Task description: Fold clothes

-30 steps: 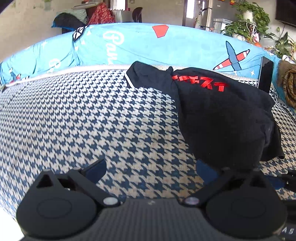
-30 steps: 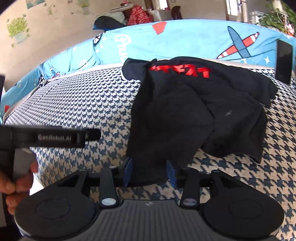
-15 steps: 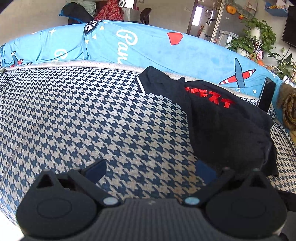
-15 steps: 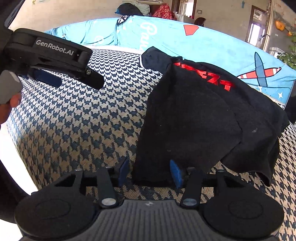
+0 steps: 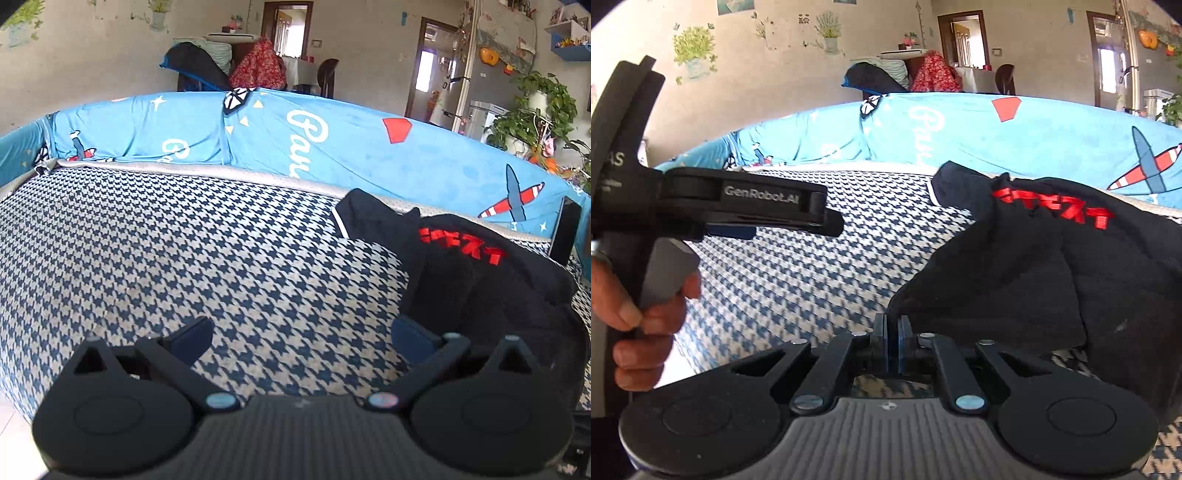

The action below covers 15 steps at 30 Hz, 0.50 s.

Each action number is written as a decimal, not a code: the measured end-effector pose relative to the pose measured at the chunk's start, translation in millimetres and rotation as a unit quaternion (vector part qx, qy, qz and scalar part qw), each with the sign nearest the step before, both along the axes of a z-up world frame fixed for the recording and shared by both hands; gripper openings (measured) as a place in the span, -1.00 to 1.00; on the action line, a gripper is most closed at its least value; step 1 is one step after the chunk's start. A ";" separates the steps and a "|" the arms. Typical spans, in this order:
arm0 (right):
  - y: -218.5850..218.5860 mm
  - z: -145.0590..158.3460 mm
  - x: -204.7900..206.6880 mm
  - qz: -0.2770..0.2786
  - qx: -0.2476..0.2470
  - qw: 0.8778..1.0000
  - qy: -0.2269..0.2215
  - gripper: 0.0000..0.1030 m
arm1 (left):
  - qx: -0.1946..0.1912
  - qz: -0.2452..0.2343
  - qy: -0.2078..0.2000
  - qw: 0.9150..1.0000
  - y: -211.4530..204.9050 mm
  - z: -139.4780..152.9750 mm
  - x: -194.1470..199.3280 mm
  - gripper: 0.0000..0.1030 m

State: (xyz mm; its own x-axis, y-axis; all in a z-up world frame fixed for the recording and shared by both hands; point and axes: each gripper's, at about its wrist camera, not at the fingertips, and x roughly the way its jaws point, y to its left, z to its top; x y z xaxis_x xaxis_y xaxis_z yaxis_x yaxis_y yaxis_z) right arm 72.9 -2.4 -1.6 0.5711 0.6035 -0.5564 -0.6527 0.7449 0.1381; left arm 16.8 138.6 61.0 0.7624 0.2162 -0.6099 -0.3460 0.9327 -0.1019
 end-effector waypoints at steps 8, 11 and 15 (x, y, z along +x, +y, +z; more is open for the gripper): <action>38.5 1.2 -1.3 0.048 0.073 0.996 0.037 -0.87 | 0.052 0.081 -0.035 0.995 26.3 15.3 -17.8 1.00; 48.2 -3.2 2.3 0.062 0.078 0.993 0.056 -0.87 | 0.058 0.108 -0.044 0.991 35.7 20.4 -22.1 1.00; 60.6 -10.1 5.7 0.082 0.075 0.990 0.082 -0.73 | 0.052 0.125 -0.047 0.990 44.6 23.6 -23.9 1.00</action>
State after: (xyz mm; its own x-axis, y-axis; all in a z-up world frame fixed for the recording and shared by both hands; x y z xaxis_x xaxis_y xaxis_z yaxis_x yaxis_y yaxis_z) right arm 78.7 58.2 -11.7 0.3673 0.7640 -0.5305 -0.7233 0.5932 0.3535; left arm -7.1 183.2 84.6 0.7290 0.4635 -0.5037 -0.5616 0.8257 -0.0530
